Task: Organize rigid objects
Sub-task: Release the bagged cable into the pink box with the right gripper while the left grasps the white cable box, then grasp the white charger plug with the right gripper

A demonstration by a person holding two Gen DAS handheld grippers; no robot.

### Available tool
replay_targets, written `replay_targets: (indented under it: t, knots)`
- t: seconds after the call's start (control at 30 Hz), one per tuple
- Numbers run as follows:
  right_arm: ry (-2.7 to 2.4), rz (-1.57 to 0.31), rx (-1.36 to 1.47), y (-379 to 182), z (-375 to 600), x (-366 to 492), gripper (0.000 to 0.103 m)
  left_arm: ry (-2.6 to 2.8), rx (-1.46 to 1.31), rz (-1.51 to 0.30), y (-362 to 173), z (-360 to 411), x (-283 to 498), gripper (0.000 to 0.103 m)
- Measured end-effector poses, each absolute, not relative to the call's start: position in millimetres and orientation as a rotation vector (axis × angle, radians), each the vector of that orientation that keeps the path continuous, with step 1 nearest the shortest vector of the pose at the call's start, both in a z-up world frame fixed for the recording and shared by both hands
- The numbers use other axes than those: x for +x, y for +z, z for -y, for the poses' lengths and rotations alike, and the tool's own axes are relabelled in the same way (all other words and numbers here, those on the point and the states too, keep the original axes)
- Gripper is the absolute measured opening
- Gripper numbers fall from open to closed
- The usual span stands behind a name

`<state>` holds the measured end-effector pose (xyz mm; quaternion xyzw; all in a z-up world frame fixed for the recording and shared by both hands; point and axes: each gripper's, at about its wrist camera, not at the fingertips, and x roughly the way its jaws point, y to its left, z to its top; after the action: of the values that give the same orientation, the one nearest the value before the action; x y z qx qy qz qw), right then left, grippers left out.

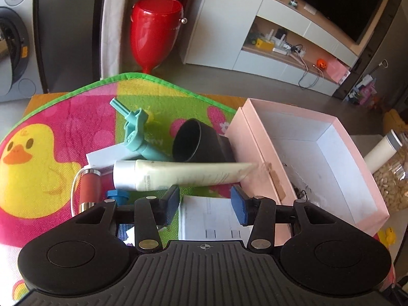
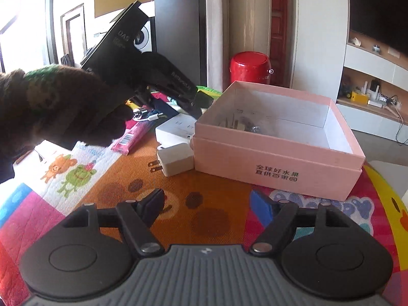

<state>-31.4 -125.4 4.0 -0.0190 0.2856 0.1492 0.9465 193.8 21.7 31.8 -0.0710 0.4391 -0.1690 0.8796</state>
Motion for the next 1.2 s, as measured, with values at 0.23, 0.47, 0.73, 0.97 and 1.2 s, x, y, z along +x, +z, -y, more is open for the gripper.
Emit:
replay_targets:
  t: [0.23,0.47,0.73,0.97,1.2]
  knots:
    - [0.311,-0.622,0.028,-6.1,135.6,-23.1,0.075,-0.446,-0.118,-0.918,22.8,-21.2,182.1,0.051]
    - [0.4,-0.653,0.012,2.6,104.9,-10.6,0.075,-0.486,-0.066,-0.92,27.2,-43.4,125.5,0.044]
    - [0.422,-0.717,-0.045,3.1,54.8,13.6,0.033,-0.524,-0.01,-0.845,53.1,-70.4,90.5,0.043]
    - [0.263,-0.692,-0.082,-2.3,123.7,-16.5,0.033,-0.585,0.208,-0.751,43.8,-52.5,46.2,0.045]
    - [0.223,-0.667,0.024,-8.8,165.3,-29.6,0.059,-0.648,0.351,-0.742,30.7,-15.6,33.4,0.093]
